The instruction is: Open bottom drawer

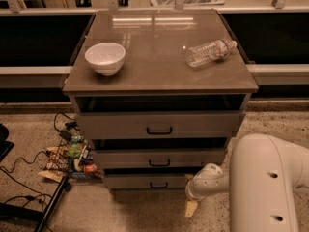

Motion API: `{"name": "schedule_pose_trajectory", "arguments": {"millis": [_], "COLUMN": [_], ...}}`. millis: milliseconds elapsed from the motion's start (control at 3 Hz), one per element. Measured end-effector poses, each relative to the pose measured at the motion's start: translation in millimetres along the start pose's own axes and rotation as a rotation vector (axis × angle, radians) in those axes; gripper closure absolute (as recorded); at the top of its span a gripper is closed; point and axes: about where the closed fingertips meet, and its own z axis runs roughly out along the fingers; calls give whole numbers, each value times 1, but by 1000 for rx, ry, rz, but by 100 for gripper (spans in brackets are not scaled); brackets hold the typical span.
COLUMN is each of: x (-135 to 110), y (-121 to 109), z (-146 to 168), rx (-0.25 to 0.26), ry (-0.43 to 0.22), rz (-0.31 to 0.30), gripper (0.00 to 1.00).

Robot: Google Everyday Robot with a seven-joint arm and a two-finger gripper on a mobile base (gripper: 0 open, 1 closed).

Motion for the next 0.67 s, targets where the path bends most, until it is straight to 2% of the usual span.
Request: {"name": "schedule_pose_trajectory", "arguments": {"millis": [667], "x": [10], "y": [-24], "z": [37], "rx": [50], "ry": [14], "rz": [-15], "gripper": [0]}}
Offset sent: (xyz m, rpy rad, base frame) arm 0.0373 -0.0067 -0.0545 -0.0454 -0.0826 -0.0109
